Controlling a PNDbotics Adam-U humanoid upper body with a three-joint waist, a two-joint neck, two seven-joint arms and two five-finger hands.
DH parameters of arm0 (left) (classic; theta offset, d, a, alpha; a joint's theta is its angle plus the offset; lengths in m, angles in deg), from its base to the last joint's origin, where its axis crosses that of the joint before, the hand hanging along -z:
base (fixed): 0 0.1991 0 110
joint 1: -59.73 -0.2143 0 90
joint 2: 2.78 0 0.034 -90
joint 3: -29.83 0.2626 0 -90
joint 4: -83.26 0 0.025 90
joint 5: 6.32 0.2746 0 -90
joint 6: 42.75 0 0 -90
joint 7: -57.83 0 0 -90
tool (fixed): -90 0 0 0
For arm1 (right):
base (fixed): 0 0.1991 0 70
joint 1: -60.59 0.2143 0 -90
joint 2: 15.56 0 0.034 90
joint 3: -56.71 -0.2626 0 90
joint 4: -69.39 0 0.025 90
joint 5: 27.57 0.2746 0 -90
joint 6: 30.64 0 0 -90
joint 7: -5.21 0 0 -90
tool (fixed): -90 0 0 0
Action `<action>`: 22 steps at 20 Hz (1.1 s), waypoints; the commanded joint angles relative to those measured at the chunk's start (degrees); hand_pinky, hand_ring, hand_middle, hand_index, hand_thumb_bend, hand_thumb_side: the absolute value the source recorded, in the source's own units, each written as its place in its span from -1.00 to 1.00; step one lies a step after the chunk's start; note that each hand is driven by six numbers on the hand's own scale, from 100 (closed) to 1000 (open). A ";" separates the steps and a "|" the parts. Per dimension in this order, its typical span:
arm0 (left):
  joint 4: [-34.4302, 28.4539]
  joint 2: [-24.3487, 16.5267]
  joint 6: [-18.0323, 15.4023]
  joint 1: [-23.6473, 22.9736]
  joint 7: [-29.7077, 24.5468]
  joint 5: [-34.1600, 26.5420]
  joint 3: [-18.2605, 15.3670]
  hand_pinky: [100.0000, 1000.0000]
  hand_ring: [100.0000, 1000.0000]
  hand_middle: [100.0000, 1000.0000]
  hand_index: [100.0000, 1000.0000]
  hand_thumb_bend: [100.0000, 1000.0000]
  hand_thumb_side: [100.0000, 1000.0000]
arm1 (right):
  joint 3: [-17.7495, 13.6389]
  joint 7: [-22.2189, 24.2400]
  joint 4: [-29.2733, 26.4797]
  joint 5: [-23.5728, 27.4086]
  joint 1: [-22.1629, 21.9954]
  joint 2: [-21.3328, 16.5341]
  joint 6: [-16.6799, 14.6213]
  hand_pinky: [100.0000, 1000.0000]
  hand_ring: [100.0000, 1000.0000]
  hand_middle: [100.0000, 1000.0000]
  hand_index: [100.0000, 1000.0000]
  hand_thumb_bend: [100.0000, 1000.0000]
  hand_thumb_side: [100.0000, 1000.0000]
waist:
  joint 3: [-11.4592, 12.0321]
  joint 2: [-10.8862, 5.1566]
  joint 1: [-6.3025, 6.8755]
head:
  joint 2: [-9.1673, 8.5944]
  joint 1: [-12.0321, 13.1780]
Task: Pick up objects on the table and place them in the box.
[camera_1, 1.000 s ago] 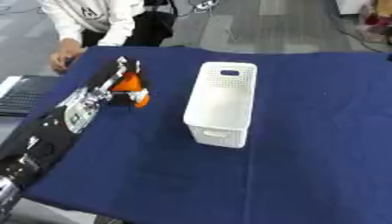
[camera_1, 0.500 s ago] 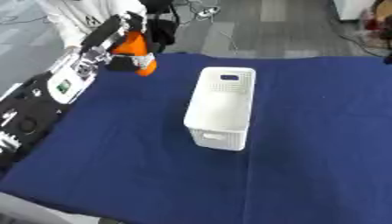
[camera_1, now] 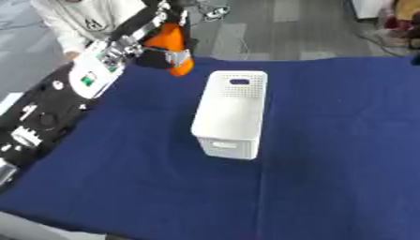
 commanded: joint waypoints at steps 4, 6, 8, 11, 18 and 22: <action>5.05 2.38 -2.73 3.39 -1.25 1.58 -1.39 -1.00 -1.00 -0.95 -0.88 -1.00 -0.94 | -0.12 -0.79 -0.89 0.60 2.06 0.39 -0.22 -0.22 0.22 0.25 0.33 -1.00 0.83 | -0.75 -0.46 0.00 | 0.16 0.60; 6.78 3.08 -3.81 3.90 -1.38 2.15 -1.70 -1.00 -1.00 -0.95 -0.88 -1.00 -0.94 | -0.06 -0.86 -0.89 0.71 2.43 0.61 -0.28 -0.22 0.22 0.25 0.33 -1.00 0.83 | -1.06 -0.38 0.09 | 0.20 0.69; 8.39 3.66 -4.93 4.40 -1.41 2.97 -2.11 -1.00 -1.00 -0.95 -0.88 -1.00 -0.93 | 0.02 -0.84 -0.89 0.81 2.75 0.80 -0.31 -0.22 0.22 0.25 0.33 -1.00 0.83 | -1.35 -0.29 0.20 | 0.29 0.66; 10.70 4.64 -6.51 5.13 -1.46 4.37 -2.87 -1.00 -1.00 -0.94 -0.88 -1.00 -0.85 | 0.11 -0.80 -0.89 1.08 3.27 1.13 -0.40 -0.22 0.22 0.25 0.33 -1.00 0.83 | -1.82 -0.11 0.33 | 0.38 0.74; 15.45 6.73 -9.15 6.04 -0.74 7.49 -4.75 -1.00 -1.00 -0.91 -0.86 -1.00 -0.65 | 0.26 -0.69 -0.89 1.34 4.39 1.86 -0.49 -0.21 0.22 0.25 0.34 -1.00 0.83 | -2.81 0.29 0.57 | 0.21 0.79; 17.11 7.23 -10.54 5.96 0.36 8.67 -5.58 -1.00 -1.00 -0.74 -0.74 -1.00 -0.28 | 0.38 -0.57 -0.89 1.58 4.98 2.26 -0.57 -0.21 0.22 0.25 0.34 -1.00 0.83 | -3.33 0.57 0.59 | -0.10 0.73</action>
